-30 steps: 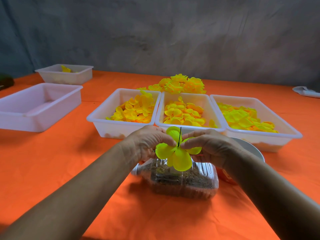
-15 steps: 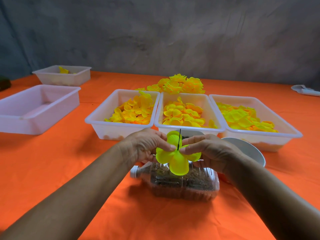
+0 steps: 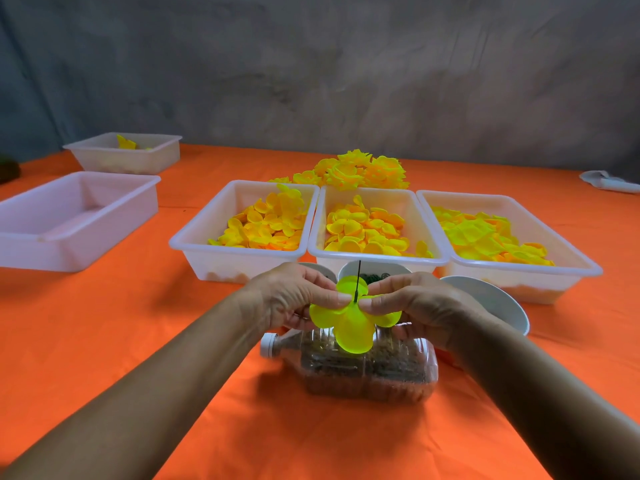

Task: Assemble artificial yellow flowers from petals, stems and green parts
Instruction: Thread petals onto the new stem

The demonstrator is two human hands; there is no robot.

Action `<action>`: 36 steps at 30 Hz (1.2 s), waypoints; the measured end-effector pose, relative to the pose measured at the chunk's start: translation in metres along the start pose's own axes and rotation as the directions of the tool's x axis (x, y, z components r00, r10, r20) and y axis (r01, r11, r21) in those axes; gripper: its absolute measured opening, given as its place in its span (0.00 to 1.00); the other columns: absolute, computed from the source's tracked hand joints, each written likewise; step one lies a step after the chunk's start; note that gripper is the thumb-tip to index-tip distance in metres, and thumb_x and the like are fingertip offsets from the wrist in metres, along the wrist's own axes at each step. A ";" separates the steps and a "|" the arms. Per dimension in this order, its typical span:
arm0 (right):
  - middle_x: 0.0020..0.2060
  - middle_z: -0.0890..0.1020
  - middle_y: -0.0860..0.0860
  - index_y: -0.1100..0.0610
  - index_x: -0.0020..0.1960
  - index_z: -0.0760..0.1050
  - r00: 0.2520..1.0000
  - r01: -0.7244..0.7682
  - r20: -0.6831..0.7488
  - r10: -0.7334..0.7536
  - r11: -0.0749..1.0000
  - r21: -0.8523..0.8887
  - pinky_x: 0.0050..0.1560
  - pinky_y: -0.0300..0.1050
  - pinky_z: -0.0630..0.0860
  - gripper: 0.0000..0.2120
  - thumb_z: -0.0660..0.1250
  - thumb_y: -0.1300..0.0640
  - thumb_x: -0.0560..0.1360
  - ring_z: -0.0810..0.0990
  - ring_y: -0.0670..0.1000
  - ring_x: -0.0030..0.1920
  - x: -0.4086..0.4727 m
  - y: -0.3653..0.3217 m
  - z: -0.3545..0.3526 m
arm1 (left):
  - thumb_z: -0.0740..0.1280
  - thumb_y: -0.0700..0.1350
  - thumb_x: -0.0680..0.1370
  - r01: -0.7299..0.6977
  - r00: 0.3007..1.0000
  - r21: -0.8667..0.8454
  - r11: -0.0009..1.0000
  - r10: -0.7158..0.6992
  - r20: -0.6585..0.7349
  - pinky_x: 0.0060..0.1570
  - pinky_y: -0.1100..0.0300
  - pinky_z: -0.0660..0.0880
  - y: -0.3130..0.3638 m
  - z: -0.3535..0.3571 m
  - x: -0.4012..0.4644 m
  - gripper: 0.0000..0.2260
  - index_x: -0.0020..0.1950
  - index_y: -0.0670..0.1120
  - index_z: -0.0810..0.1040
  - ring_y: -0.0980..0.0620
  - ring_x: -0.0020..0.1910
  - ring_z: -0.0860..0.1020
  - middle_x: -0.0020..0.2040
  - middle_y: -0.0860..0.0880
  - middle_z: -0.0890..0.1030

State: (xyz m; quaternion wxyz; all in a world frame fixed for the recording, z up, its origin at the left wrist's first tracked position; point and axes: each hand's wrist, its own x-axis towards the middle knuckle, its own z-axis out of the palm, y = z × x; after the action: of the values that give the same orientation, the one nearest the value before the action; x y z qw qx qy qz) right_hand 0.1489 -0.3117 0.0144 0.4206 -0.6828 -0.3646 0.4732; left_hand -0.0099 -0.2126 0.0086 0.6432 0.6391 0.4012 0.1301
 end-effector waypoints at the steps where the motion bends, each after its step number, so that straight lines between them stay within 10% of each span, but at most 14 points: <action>1: 0.30 0.82 0.50 0.57 0.40 0.81 1.000 0.005 -0.003 -0.005 1.000 -0.001 0.28 0.36 0.70 0.08 0.77 0.62 0.63 0.78 0.46 0.29 -0.001 0.000 0.000 | 0.76 0.48 0.54 -0.013 1.000 0.021 1.000 0.014 -0.012 0.28 0.64 0.74 0.000 0.000 -0.001 0.19 0.41 0.45 0.78 0.55 0.27 0.77 0.30 0.51 0.80; 11: 0.31 0.80 0.52 0.59 0.45 0.80 0.999 0.027 -0.044 -0.027 1.000 -0.001 0.25 0.36 0.67 0.14 0.78 0.59 0.61 0.71 0.48 0.29 -0.004 0.002 0.000 | 0.80 0.42 0.64 -0.499 0.807 0.371 0.783 0.576 -0.130 0.41 0.67 0.71 -0.008 0.007 -0.018 0.14 0.43 0.56 0.82 0.58 0.38 0.73 0.41 0.54 0.80; 16: 0.28 0.81 0.50 0.57 0.45 0.80 0.998 0.046 -0.046 -0.049 0.997 -0.057 0.26 0.35 0.68 0.26 0.79 0.53 0.48 0.74 0.47 0.30 -0.003 0.001 -0.002 | 0.80 0.48 0.64 -0.511 0.788 0.354 0.784 0.591 -0.172 0.38 0.53 0.73 -0.014 0.021 -0.009 0.08 0.37 0.48 0.84 0.53 0.35 0.74 0.38 0.47 0.82; 28: 0.35 0.82 0.52 0.54 0.44 0.81 0.919 0.253 -0.205 -0.337 0.902 -0.348 0.29 0.35 0.71 0.06 0.75 0.59 0.68 0.77 0.47 0.33 0.028 -0.026 -0.035 | 0.77 0.43 0.63 -0.615 0.779 0.124 0.779 0.624 -0.058 0.39 0.52 0.72 -0.018 0.019 0.002 0.07 0.30 0.53 0.82 0.48 0.37 0.76 0.35 0.48 0.80; 36: 0.57 0.81 0.57 0.61 0.59 0.79 0.845 0.146 -0.308 -0.437 0.743 -0.654 0.59 0.49 0.74 0.15 0.70 0.59 0.74 0.79 0.55 0.57 0.121 -0.021 -0.057 | 0.77 0.46 0.61 -0.570 0.821 0.057 0.819 0.571 0.001 0.40 0.55 0.74 -0.020 0.015 0.007 0.05 0.34 0.49 0.85 0.54 0.36 0.78 0.32 0.54 0.80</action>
State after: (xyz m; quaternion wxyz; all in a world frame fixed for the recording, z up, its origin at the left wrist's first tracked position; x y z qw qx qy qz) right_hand 0.2358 -0.2087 0.0036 0.3208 -0.8019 -0.4962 0.0888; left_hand -0.0022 -0.2222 -0.0147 0.5540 0.7461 0.1999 0.3107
